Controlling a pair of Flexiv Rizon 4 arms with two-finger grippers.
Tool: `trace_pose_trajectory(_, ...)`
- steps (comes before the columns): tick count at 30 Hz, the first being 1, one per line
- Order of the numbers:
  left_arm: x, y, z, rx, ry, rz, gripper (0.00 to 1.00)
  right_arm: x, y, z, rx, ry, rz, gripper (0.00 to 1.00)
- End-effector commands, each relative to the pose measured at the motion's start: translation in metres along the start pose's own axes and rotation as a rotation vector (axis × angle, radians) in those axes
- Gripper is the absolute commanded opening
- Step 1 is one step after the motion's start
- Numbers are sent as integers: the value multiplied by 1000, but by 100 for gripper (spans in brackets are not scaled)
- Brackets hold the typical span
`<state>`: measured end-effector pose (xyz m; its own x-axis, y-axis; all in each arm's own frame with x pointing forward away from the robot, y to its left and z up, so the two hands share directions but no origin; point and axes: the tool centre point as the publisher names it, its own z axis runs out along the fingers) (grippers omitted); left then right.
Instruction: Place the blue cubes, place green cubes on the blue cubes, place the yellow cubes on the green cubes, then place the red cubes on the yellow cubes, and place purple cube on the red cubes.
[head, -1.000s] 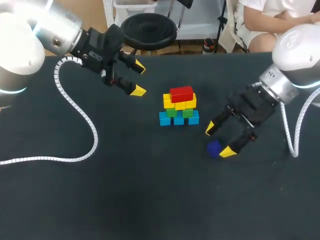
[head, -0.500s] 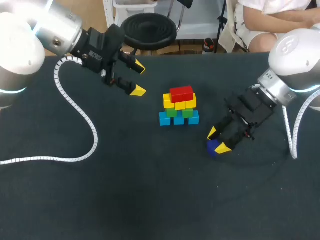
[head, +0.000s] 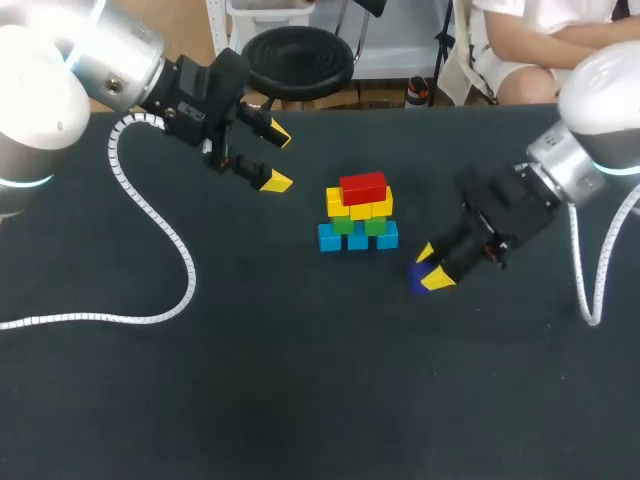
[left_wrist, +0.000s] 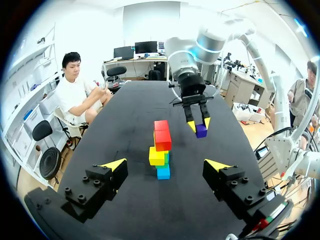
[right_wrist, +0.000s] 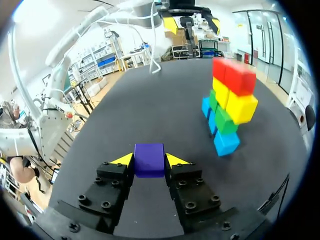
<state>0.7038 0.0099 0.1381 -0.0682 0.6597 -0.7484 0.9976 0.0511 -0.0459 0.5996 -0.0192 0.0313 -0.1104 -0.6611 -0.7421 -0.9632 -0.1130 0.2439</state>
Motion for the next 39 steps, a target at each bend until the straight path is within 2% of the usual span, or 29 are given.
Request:
trace_pose_trajectory(1, 1, 0, 0, -1, -2, 2, 100, -20, 9, -7, 1, -5, -10, 0)
trace_pose_trajectory(4, 1, 0, 0, -1, -2, 2, 100, -32, 12, -10, 19, -37, 1, 0)
trace_pose_trajectory(12, 1, 0, 0, -1, -2, 2, 100, -66, 19, -19, 14, 7, -61, 0)
trace_pose_trajectory(27, 1, 0, 0, -1, -2, 2, 100, -67, 18, -18, 13, 6, -55, 0)
trace_pose_trajectory(30, 1, 0, 0, -1, -2, 2, 100, -76, 10, -22, 17, 1, -66, 0)
trace_pose_trajectory(39, 1, 0, 0, -1, -2, 2, 100, -114, -21, -51, 92, 79, -135, 0)
